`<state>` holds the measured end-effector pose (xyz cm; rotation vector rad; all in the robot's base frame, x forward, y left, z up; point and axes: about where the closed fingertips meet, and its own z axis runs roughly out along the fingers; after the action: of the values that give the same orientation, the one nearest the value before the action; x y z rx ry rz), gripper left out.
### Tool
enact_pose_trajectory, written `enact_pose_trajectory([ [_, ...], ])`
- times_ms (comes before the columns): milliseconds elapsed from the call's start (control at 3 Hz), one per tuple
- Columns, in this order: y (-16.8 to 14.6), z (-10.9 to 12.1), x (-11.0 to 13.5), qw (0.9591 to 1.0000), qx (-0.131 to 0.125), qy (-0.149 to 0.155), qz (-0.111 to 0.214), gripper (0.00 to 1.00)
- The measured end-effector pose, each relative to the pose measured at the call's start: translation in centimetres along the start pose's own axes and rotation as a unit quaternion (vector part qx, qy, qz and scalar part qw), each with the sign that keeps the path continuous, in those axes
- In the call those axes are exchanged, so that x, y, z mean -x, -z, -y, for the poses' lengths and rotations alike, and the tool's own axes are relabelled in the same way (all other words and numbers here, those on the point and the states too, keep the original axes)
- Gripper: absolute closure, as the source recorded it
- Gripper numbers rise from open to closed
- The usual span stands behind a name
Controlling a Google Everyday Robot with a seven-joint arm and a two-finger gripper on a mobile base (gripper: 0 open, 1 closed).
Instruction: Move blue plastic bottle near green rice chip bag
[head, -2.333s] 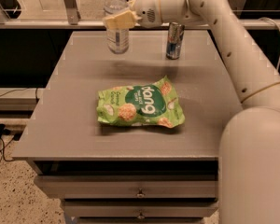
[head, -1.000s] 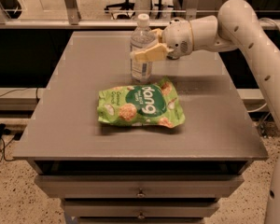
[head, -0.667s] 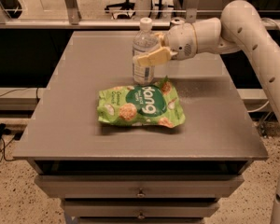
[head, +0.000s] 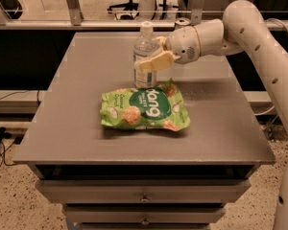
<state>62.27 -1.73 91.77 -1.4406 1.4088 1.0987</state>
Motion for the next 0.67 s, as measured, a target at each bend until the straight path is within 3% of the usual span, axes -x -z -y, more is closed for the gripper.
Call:
enact_pose_trajectory([
  [667,0.15,0.22,0.06,1.0000,-0.002,0.000,-0.005,0.00],
])
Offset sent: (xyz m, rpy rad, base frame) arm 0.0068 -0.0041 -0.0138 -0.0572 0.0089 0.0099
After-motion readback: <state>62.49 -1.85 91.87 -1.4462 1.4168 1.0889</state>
